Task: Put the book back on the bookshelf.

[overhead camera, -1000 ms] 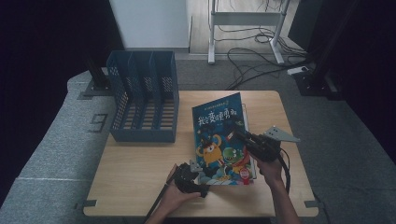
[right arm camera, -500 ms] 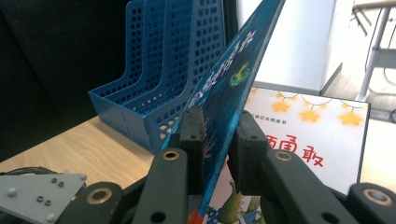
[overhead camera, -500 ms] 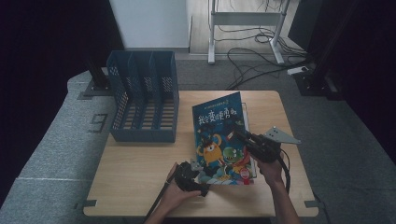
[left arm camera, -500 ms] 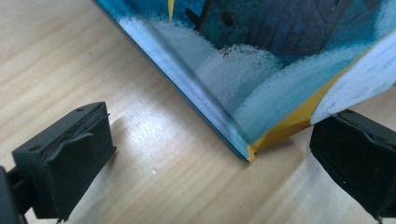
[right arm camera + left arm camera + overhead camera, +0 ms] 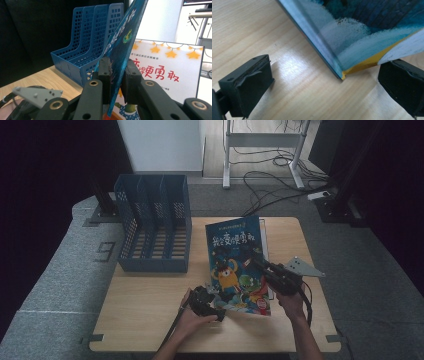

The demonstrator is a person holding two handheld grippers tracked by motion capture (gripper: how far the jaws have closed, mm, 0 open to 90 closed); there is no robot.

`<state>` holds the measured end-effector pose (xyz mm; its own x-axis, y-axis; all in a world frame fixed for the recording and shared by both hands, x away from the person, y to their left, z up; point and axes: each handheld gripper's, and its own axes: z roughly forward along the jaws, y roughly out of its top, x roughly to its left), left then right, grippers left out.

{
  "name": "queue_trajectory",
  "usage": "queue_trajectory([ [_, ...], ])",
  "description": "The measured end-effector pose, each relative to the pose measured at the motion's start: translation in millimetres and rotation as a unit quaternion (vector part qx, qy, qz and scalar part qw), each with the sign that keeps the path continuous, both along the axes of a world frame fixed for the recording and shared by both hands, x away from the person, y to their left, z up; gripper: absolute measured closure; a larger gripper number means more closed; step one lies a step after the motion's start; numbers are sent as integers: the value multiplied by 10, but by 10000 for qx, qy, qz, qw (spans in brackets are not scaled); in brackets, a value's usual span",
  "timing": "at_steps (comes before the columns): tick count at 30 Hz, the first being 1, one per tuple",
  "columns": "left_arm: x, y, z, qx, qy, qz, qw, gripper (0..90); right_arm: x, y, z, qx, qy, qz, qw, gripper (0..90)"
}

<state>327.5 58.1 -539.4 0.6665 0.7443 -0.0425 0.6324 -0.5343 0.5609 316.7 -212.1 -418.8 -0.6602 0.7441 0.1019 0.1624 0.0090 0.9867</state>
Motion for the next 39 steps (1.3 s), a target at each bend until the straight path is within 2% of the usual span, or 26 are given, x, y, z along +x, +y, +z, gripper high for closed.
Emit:
queue_trajectory([
  [3,36,-11,0,53,-8,38,10000,0,-30,-1,10,-71,-65,34,9999,786],
  [8,53,-35,-1,121,-11,73,9999,0,-71,-24,-6,-3,-107,168,9998,799],
  [14,81,-39,1,177,-10,133,9998,0,-130,-52,-21,8,-83,191,9998,802],
  [20,135,-37,0,167,-17,234,9996,0,-133,-64,-22,-102,-89,197,9997,802],
  [28,197,-55,-6,84,-22,326,9994,0,-49,-2,58,-353,-255,452,9980,805],
  [32,202,-56,-11,62,-57,375,9993,0,12,-3,66,-361,-257,541,9976,807],
  [39,154,-41,-14,52,-130,384,9992,12,-50,-61,8,-260,-309,579,9975,810],
])
